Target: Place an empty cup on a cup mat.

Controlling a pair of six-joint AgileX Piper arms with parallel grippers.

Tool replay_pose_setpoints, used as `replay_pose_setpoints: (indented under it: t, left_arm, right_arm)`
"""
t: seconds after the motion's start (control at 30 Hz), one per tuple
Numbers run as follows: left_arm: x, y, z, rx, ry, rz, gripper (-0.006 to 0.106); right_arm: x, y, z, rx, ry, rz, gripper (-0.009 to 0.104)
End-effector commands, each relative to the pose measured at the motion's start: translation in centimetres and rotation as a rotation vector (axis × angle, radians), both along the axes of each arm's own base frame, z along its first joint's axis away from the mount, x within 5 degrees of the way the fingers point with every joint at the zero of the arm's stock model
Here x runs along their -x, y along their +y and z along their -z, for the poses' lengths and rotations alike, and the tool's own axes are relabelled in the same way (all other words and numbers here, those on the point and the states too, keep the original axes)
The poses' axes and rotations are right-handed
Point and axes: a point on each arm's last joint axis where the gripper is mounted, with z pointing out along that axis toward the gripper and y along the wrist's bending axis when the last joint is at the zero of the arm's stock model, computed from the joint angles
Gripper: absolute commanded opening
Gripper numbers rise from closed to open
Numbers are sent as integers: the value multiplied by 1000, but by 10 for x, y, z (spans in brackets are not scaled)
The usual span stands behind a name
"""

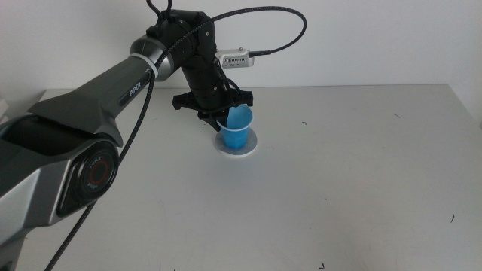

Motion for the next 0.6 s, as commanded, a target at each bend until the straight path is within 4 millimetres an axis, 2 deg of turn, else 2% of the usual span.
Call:
replay_pose_setpoints:
  t: [0.0,0.1,0.23,0.37,0.5,0.57]
  left_arm:
    - [5,1,-47,47,-102,9,17]
    - [6,-1,-48,64,-98,35,36]
    - [7,-3,-49,73,-109,88,66]
    - [11,0,-63,64,-129,129,92]
    - [16,8,-88,53,-166,177,105]
    - [20,12,-106,79,-205,193,105]
  right_arm:
    - [2,0,-12,23,-108,-4,94]
    - [2,0,-12,23,-108,-4,94]
    - [2,0,-12,23,-108,-4,94]
    - [2,0,-12,23,-108,-4,94]
    - [2,0,-12,23,-108,-4,94]
    - [2,0,-12,23,-108,-4,94]
